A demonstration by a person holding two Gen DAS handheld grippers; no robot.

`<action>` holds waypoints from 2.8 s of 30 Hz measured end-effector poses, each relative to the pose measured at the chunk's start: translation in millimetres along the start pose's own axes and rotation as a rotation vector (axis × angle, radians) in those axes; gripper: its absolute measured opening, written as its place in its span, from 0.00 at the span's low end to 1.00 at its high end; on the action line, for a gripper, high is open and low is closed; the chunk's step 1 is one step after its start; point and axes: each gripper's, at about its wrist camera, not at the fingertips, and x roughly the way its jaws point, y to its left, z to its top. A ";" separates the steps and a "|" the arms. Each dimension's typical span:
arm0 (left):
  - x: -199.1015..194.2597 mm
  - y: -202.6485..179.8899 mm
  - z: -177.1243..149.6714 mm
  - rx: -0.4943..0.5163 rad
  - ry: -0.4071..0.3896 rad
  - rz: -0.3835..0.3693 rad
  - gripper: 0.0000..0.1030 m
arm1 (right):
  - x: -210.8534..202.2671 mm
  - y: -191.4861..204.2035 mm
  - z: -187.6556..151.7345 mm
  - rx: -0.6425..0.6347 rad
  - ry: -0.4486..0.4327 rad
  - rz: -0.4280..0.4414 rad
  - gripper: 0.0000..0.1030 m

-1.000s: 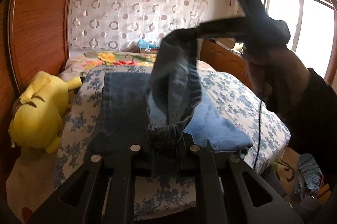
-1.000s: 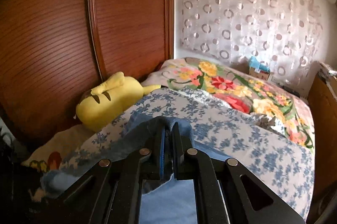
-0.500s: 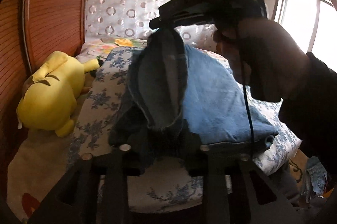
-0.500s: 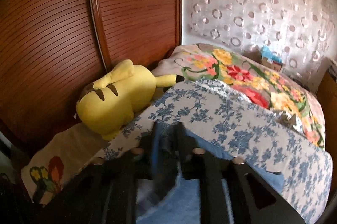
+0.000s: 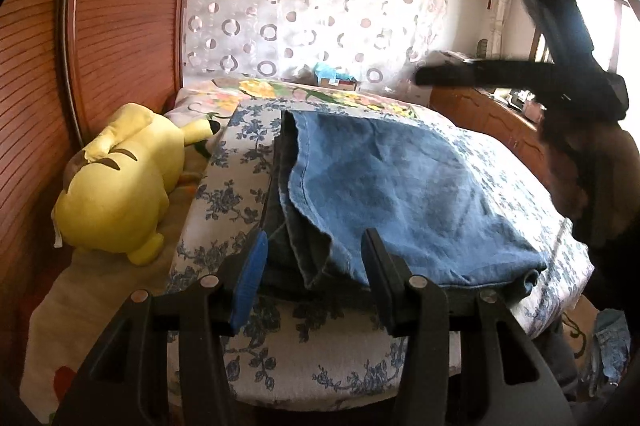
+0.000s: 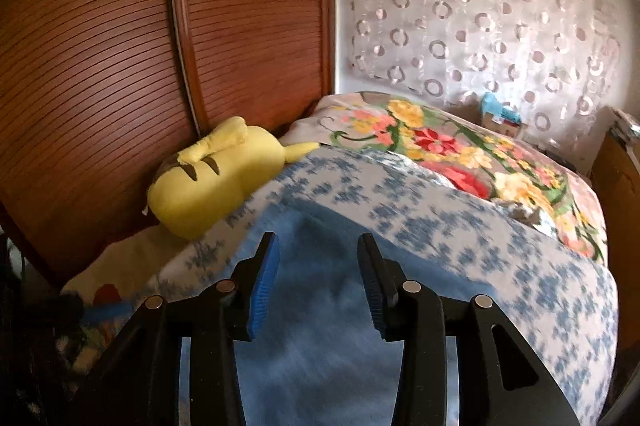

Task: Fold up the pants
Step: 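Open the right gripper and lay the folded jeans flat, then grasp the folded jeans edge with the right gripper and lift it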

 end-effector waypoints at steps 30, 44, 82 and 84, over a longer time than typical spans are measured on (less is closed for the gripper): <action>12.8 -74.6 4.8 0.116 0.009 -0.061 0.77 | -87.9 -27.6 -141.4 0.155 0.035 -0.041 0.55; 31.1 -83.4 -16.3 0.136 0.073 -0.043 0.77 | -62.7 -24.2 -151.2 0.214 0.093 -0.017 0.55; 55.5 -79.2 -44.8 0.171 0.106 -0.024 0.79 | -102.9 -5.3 -138.5 0.249 -0.061 0.113 0.12; 55.1 -78.6 -44.3 0.168 0.106 -0.028 0.79 | -103.6 -4.3 -137.2 0.248 -0.064 0.116 0.12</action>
